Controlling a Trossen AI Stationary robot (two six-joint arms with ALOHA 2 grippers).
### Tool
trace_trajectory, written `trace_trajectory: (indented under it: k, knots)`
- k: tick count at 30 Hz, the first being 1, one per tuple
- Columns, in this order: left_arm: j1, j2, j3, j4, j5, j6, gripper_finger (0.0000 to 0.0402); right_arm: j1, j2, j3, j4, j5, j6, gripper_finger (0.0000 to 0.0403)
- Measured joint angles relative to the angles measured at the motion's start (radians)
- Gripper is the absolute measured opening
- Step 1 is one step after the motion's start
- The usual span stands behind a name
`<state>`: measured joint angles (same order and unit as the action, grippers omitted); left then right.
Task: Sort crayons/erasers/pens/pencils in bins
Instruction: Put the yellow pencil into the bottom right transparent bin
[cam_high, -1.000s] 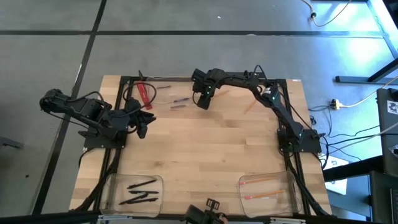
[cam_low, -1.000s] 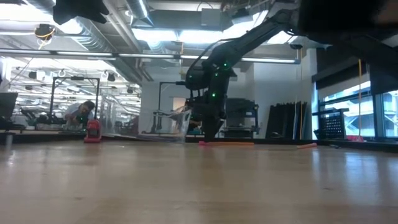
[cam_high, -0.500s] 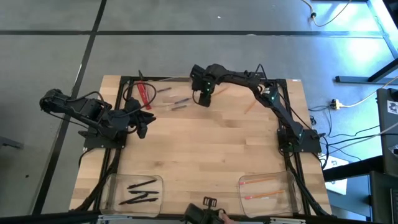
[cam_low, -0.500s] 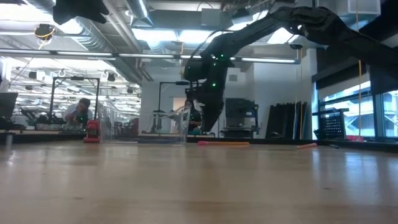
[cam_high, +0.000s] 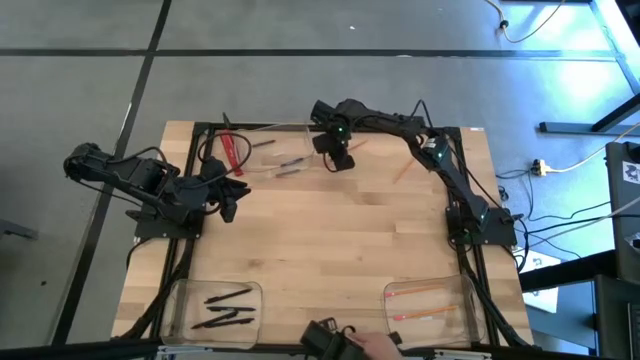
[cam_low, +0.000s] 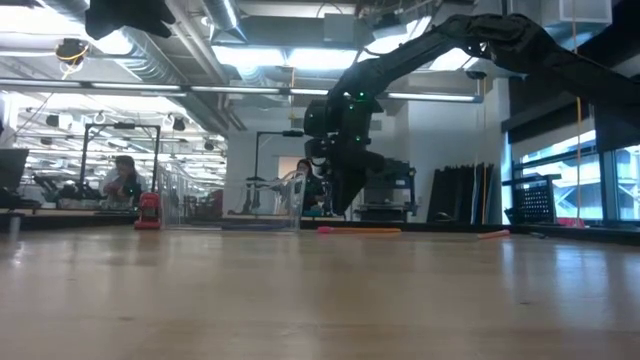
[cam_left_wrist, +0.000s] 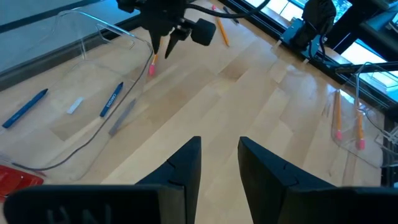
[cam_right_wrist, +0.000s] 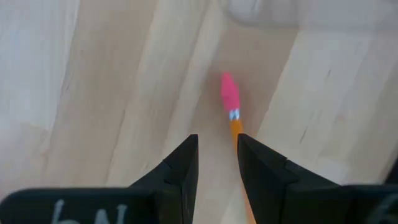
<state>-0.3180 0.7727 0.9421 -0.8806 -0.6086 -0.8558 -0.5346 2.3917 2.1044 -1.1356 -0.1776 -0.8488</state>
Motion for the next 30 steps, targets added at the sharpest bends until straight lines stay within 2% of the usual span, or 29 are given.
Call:
trace_trajectory:
  k: [7, 30]
  knots:
    - [0.0, 0.0, 0.0, 0.0, 0.0, 0.0, 0.0097, 0.017, 0.0, 0.0, 0.053, -0.009, -0.118, 0.0113]
    - [0.0, 0.0, 0.0, 0.003, -0.01, -0.007, 0.0097, 0.024, 0.057, 0.0, 0.117, -0.029, -0.125, 0.0113]
